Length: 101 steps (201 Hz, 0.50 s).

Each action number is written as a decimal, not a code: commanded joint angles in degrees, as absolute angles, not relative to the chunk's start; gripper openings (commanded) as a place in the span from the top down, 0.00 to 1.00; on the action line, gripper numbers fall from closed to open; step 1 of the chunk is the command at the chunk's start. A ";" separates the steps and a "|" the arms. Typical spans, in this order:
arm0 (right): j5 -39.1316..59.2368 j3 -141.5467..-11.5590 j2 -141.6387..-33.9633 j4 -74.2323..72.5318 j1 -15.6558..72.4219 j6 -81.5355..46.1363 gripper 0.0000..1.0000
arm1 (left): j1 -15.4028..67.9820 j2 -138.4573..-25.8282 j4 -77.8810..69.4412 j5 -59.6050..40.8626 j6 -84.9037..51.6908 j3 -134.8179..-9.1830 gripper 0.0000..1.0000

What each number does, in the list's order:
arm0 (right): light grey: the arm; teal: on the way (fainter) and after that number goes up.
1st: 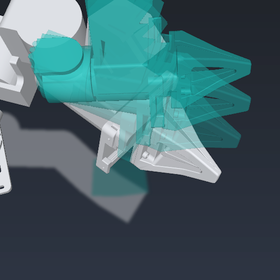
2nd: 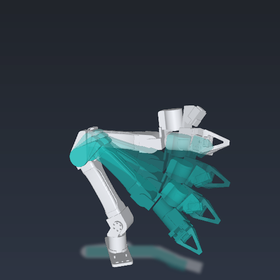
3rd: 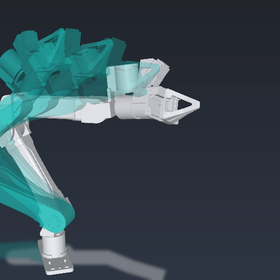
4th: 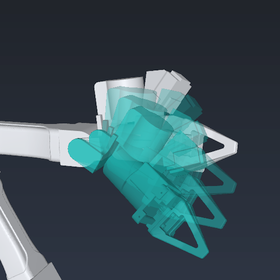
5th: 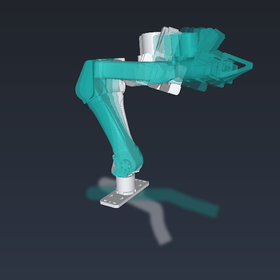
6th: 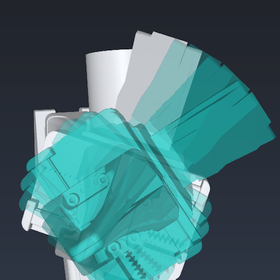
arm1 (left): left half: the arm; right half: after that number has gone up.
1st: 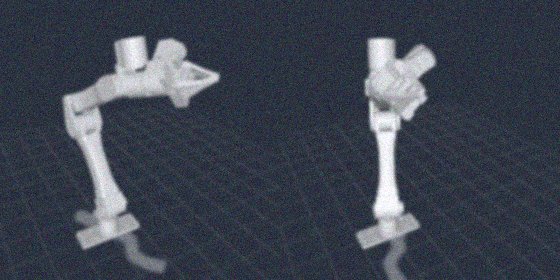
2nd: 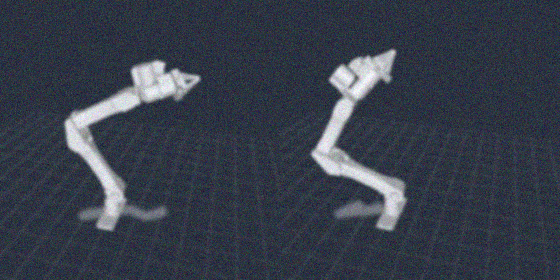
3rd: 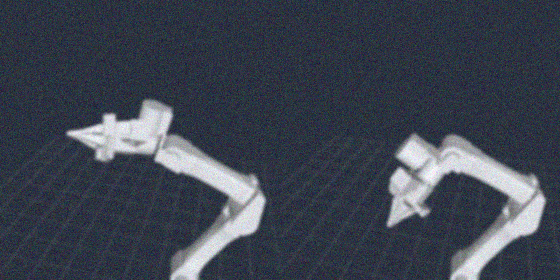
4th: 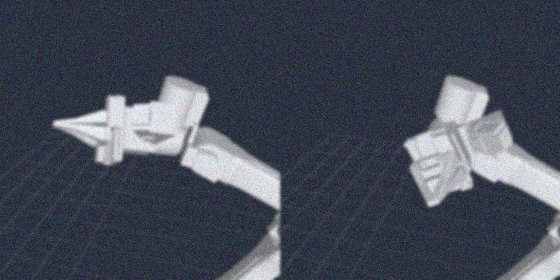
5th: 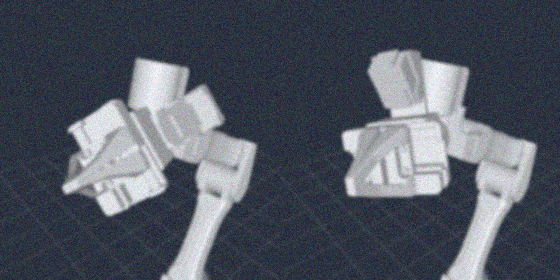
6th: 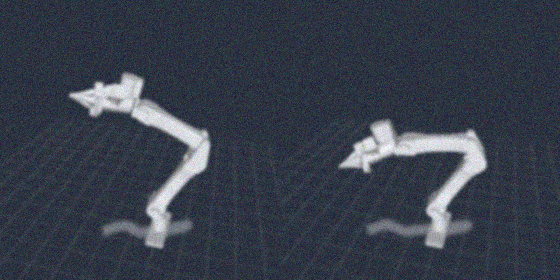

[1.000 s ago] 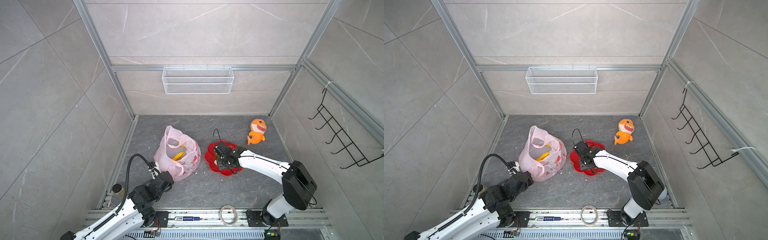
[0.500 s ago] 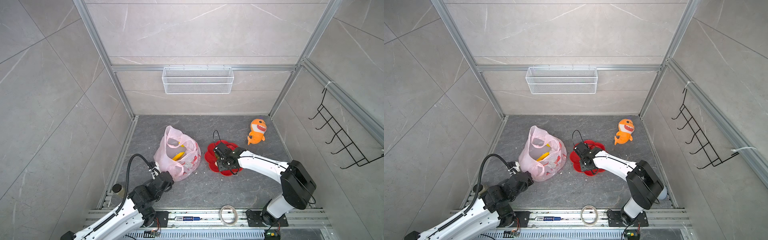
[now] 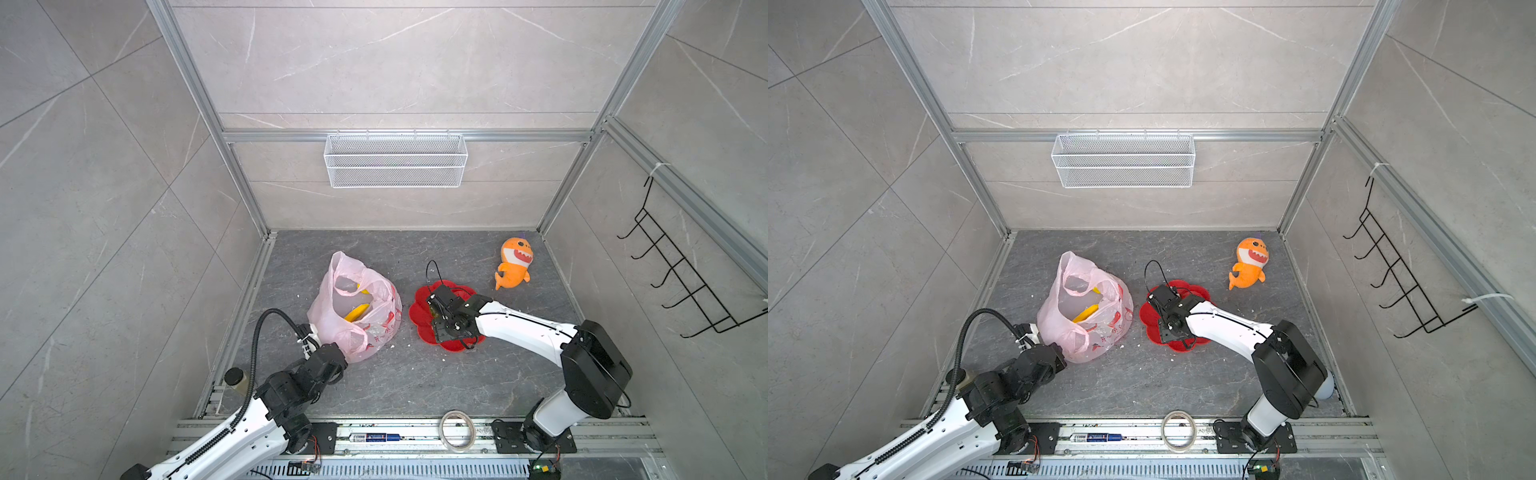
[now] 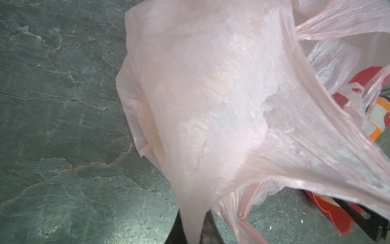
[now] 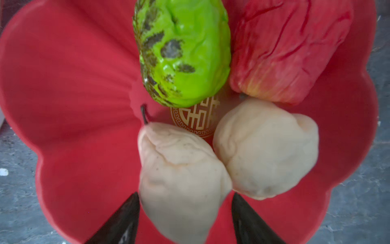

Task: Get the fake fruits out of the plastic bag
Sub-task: 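Open the right gripper to release the pale pear in the bowl, then move the right gripper back over the pink bag toward the banana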

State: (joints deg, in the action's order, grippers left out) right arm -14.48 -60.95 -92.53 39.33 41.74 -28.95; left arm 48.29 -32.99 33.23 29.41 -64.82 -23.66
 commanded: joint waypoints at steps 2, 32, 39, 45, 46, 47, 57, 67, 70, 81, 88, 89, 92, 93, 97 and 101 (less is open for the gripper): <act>-16.18 -62.06 -92.18 41.64 41.48 -28.70 0.27 | 48.48 -33.52 32.44 29.53 -63.85 -23.77 1.00; -14.93 -64.47 -90.15 43.29 41.49 -27.63 0.27 | 48.46 -33.57 32.45 29.29 -63.76 -23.64 1.00; -14.50 -65.22 -89.51 43.72 41.48 -27.16 0.27 | 48.46 -33.57 32.52 29.19 -63.72 -23.64 1.00; -13.99 -66.02 -88.82 44.21 41.52 -26.79 0.27 | 48.43 -33.49 32.77 28.98 -63.59 -23.64 1.00; -13.89 -66.15 -88.71 44.30 41.50 -26.62 0.27 | 48.47 -33.49 32.82 28.91 -63.57 -23.64 1.00; -13.80 -66.34 -88.61 44.34 41.49 -26.58 0.28 | 48.45 -33.49 32.80 28.82 -63.51 -23.64 1.00; -12.77 -67.87 -87.42 45.03 41.66 -25.72 0.29 | 48.44 -33.49 33.05 27.73 -62.63 -23.75 1.00; -10.59 -69.45 -86.37 45.16 41.88 -24.66 0.29 | 48.45 -33.50 34.19 25.76 -61.72 -24.07 1.00; -9.92 -70.04 -86.12 45.14 41.95 -24.26 0.29 | 48.43 -33.49 34.52 25.04 -61.56 -24.15 1.00; -8.59 -72.53 -85.79 45.35 42.97 -23.52 0.30 | 48.44 -33.49 35.18 22.42 -60.79 -24.16 1.00; -8.45 -74.29 -85.93 45.59 44.02 -23.08 0.30 | 48.43 -33.46 35.73 20.89 -60.72 -24.17 1.00; -8.44 -74.54 -85.99 45.60 44.16 -23.01 0.30 | 48.43 -33.47 35.75 20.64 -60.64 -24.17 1.00; -8.44 -75.37 -86.16 45.62 44.68 -22.78 0.31 | 48.43 -33.48 35.90 20.04 -60.52 -24.13 1.00; -8.48 -75.65 -86.23 45.62 44.84 -22.77 0.31 | 48.43 -33.49 35.92 19.86 -60.45 -24.10 1.00; -8.56 -76.86 -86.62 45.75 45.61 -22.64 0.31 | 48.45 -33.49 36.07 19.08 -60.35 -24.07 1.00; -8.86 -78.09 -87.09 45.92 46.34 -22.55 0.31 | 48.50 -33.52 36.16 18.42 -60.18 -24.07 1.00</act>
